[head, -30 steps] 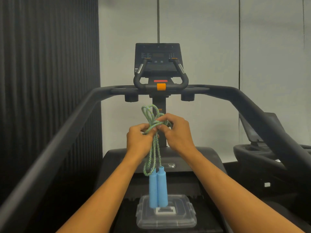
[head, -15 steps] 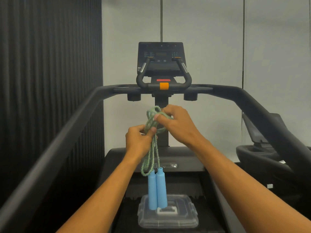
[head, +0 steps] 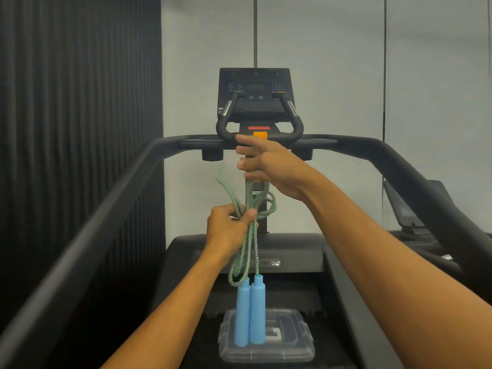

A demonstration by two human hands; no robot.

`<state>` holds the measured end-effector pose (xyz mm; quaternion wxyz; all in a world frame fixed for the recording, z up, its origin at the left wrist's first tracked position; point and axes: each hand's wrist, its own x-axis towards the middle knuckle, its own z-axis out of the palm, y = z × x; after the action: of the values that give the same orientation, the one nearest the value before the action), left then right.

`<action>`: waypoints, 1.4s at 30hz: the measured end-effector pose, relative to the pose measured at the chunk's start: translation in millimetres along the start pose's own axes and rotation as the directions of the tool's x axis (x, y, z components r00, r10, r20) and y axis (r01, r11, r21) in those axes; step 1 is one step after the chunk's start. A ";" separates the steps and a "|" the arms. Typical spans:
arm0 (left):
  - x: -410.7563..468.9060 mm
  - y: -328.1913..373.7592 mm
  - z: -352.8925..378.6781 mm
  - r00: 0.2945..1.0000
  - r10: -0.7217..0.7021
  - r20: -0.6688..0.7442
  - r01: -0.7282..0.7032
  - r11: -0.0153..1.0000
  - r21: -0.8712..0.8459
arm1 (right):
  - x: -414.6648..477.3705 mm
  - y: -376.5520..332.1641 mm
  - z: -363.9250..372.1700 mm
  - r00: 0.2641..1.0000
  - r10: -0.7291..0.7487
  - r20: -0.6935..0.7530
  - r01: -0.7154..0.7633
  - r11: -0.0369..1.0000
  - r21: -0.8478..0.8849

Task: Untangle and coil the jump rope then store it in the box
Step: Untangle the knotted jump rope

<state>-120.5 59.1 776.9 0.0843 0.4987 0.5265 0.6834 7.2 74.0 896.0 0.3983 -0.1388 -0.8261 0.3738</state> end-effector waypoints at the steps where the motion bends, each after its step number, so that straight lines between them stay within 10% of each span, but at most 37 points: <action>1: -0.4 -0.5 -0.4 1.000 -0.003 0.016 0.003 1.000 -0.005 | 0.3 2.8 -2.7 1.000 -0.011 -0.030 0.009 0.998 -0.060; 9: 0.8 6.1 -4.0 0.998 0.004 0.058 0.004 0.991 -0.136 | -10.1 17.3 -7.7 0.928 -0.012 -0.372 -0.078 0.971 -0.226; 15: 3.6 10.3 -7.3 0.998 0.048 0.042 -0.040 0.985 -0.168 | -21.0 38.3 -20.8 0.935 0.353 0.010 -0.348 0.925 -0.153; 18: 3.2 9.7 -8.6 0.993 0.088 0.073 -0.075 0.985 -0.158 | -23.1 48.8 -18.1 0.942 0.291 0.168 -0.271 0.954 -0.133; 29: 5.9 4.7 -10.8 0.989 -0.024 0.143 0.063 0.961 -0.269 | -6.8 58.0 -3.5 0.987 0.003 -0.163 -0.062 0.931 -0.360; 35: 5.8 5.3 -17.7 0.911 -0.371 0.179 0.333 0.919 0.210 | -8.0 52.1 -3.2 0.980 -0.010 -0.201 -0.057 0.945 -0.323; 42: 4.3 24.7 -13.5 0.950 -0.108 0.291 0.105 0.994 0.026 | -7.4 50.0 1.7 0.981 0.024 -0.191 -0.097 0.919 -0.381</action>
<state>-123.0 42.6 800.0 0.1951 0.5657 0.5379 0.5938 7.3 103.4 854.8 0.4251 -0.2742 -0.8390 0.2004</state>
